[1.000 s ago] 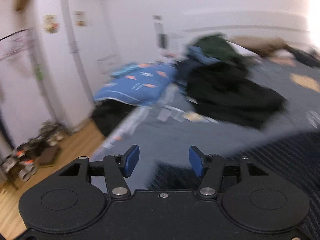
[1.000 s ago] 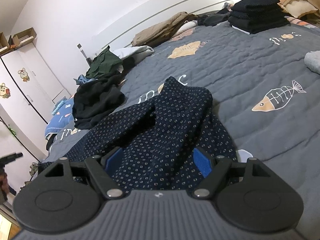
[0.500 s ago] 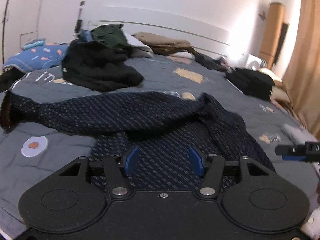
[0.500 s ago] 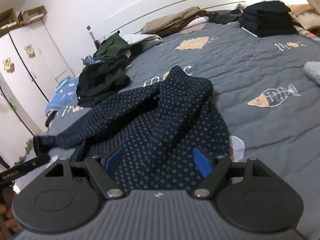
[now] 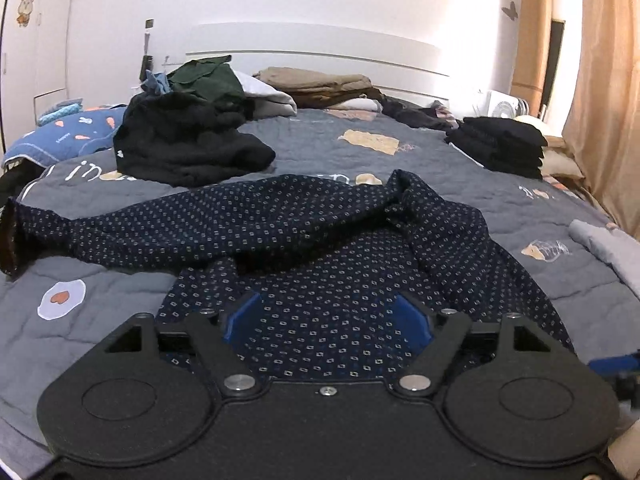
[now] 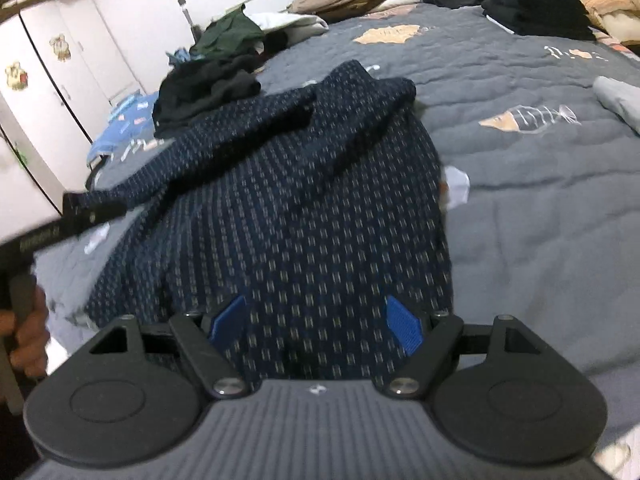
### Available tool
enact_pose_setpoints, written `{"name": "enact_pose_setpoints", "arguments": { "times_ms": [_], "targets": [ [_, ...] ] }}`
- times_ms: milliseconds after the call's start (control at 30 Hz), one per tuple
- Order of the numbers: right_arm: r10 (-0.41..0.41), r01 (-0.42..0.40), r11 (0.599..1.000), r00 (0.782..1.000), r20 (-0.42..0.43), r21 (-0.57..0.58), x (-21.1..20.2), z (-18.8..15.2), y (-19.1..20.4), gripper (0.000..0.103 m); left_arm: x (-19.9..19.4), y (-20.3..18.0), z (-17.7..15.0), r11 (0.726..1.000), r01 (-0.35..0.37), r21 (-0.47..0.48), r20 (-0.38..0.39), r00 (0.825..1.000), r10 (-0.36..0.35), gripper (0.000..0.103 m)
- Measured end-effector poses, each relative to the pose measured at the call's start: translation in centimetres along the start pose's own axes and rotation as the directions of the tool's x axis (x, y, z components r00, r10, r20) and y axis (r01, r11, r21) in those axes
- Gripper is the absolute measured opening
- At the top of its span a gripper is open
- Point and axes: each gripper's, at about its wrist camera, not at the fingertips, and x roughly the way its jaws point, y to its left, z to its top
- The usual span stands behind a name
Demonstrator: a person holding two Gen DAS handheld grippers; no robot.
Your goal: Fold clothes
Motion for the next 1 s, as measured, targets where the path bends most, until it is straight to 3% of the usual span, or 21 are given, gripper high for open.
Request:
{"name": "enact_pose_setpoints", "arguments": {
  "times_ms": [400,467,567,633,667,800,933,1000],
  "targets": [
    [-0.044,0.039,0.995,0.997,-0.062,-0.087,1.5,-2.7,2.1,0.077,-0.4,-0.7,-0.1,1.000,0.014,0.000,-0.003,1.000,-0.014,0.080],
    [-0.073,0.067,0.993,0.996,-0.049,-0.100,1.5,-2.9,2.1,0.071,-0.5,-0.7,-0.1,1.000,0.014,-0.003,-0.005,1.000,-0.014,0.083],
    [-0.096,0.094,0.992,0.995,-0.017,-0.084,1.1,-2.8,1.4,0.043,-0.4,-0.6,-0.1,1.000,0.014,-0.005,-0.010,1.000,-0.014,0.084],
    [-0.115,0.115,0.992,0.993,0.002,-0.051,0.6,-2.5,0.6,0.012,-0.4,-0.7,-0.1,1.000,0.016,-0.002,-0.011,1.000,-0.016,0.084],
    [-0.138,0.139,0.990,0.990,0.014,-0.040,0.4,-2.4,0.2,0.009,-0.4,-0.8,-0.1,1.000,0.017,0.000,-0.011,1.000,-0.017,0.084],
    [-0.204,0.204,0.979,0.978,0.046,0.001,-0.3,-1.9,-1.2,0.005,-0.4,-0.9,0.0,1.000,0.019,0.002,-0.014,1.000,-0.019,0.084],
    [-0.049,0.048,0.999,0.997,0.059,0.019,-1.5,-1.5,-1.0,0.011,-0.3,-0.9,0.0,1.000,0.017,-0.002,-0.019,1.000,-0.017,0.085],
    [-0.015,0.016,1.000,0.998,0.055,-0.013,-1.4,-1.7,0.1,0.016,-0.2,-0.9,0.0,1.000,0.017,-0.003,-0.022,1.000,-0.017,0.085]
  ]
}}
